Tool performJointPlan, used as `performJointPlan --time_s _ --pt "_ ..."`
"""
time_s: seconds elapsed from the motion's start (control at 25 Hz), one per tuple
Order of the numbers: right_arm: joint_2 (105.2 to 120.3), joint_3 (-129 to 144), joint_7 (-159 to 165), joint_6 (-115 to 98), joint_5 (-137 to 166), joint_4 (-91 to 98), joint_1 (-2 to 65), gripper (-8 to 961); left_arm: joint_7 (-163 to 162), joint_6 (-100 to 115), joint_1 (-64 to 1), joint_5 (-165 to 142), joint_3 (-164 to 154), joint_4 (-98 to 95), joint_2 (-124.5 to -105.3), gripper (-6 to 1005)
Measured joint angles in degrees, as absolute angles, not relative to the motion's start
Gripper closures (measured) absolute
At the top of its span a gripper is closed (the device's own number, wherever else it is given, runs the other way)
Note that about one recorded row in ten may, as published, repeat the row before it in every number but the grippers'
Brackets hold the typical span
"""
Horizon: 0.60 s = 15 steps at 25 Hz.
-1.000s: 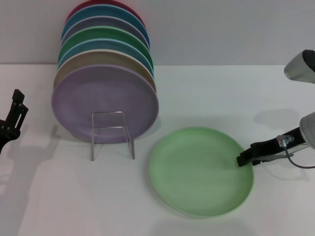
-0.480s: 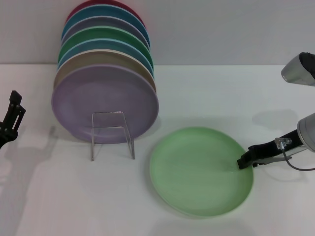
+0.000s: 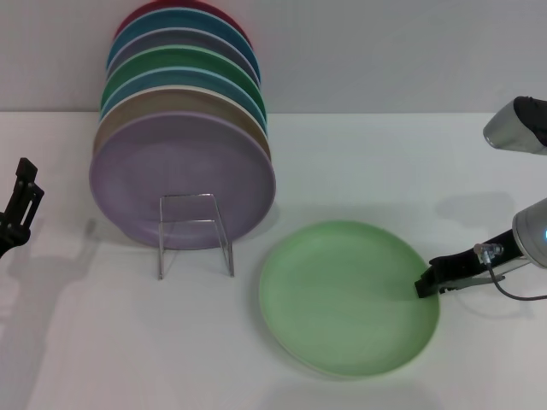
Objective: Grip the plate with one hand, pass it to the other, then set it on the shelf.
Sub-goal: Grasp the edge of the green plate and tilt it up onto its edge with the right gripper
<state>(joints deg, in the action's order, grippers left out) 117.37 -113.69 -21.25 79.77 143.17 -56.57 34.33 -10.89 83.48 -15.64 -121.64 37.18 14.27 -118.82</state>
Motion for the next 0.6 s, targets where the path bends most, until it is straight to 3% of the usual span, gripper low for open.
performJointPlan --time_s 0.6 --pt "117.51 -112.4 -21.8 79.1 143.6 -60.0 33.8 909 -10.8 83.4 -15.6 -121.6 37.3 14.2 -118.82 214"
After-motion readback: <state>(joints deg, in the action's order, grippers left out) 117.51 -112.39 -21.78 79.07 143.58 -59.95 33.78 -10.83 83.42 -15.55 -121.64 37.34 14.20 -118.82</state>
